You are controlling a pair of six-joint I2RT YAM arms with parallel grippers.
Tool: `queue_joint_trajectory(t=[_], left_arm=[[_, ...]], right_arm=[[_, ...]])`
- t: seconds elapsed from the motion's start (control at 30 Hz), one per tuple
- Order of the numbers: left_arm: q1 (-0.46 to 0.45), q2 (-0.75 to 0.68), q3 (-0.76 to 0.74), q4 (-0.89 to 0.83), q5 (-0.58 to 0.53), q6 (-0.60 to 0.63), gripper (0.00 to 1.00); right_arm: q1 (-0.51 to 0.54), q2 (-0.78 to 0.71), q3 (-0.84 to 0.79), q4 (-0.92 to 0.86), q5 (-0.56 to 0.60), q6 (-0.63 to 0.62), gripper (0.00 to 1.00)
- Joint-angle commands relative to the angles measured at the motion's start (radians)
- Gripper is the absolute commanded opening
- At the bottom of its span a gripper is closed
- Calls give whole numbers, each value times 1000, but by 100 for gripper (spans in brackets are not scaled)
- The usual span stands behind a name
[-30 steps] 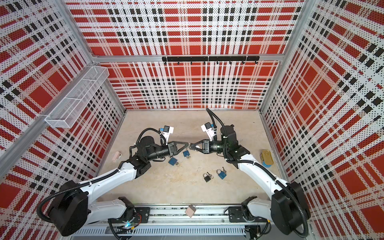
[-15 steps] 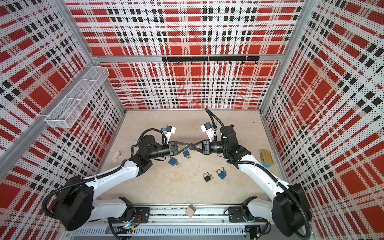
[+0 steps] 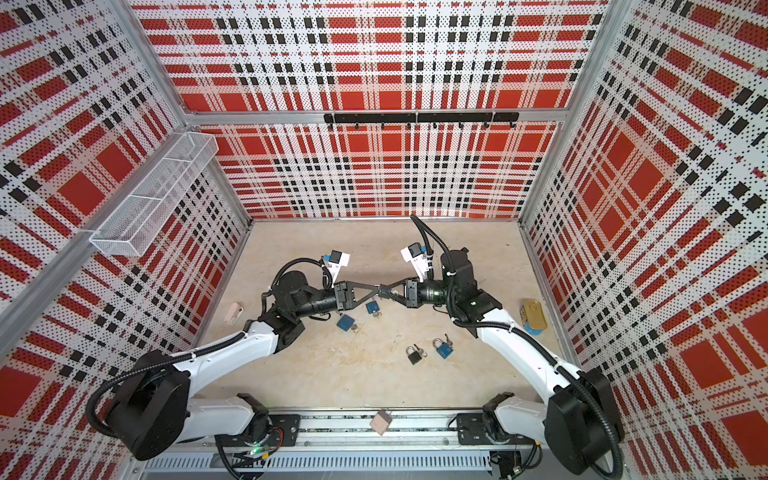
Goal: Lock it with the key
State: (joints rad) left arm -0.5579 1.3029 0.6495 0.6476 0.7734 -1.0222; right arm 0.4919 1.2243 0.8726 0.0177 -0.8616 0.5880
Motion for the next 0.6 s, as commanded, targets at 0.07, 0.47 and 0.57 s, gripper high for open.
queue_joint_trajectory(t=[0.07, 0.47, 0.57], left_arm=[[20, -37, -21, -57, 13, 25, 0], [96, -94, 10, -169, 65, 75, 0], [107, -105, 15, -188, 67, 82, 0]], right_arm=[[20, -22, 15, 122, -20, -18, 36], [-41, -36, -56, 234, -96, 87, 42], [-41, -28, -65, 249, -111, 102, 36]])
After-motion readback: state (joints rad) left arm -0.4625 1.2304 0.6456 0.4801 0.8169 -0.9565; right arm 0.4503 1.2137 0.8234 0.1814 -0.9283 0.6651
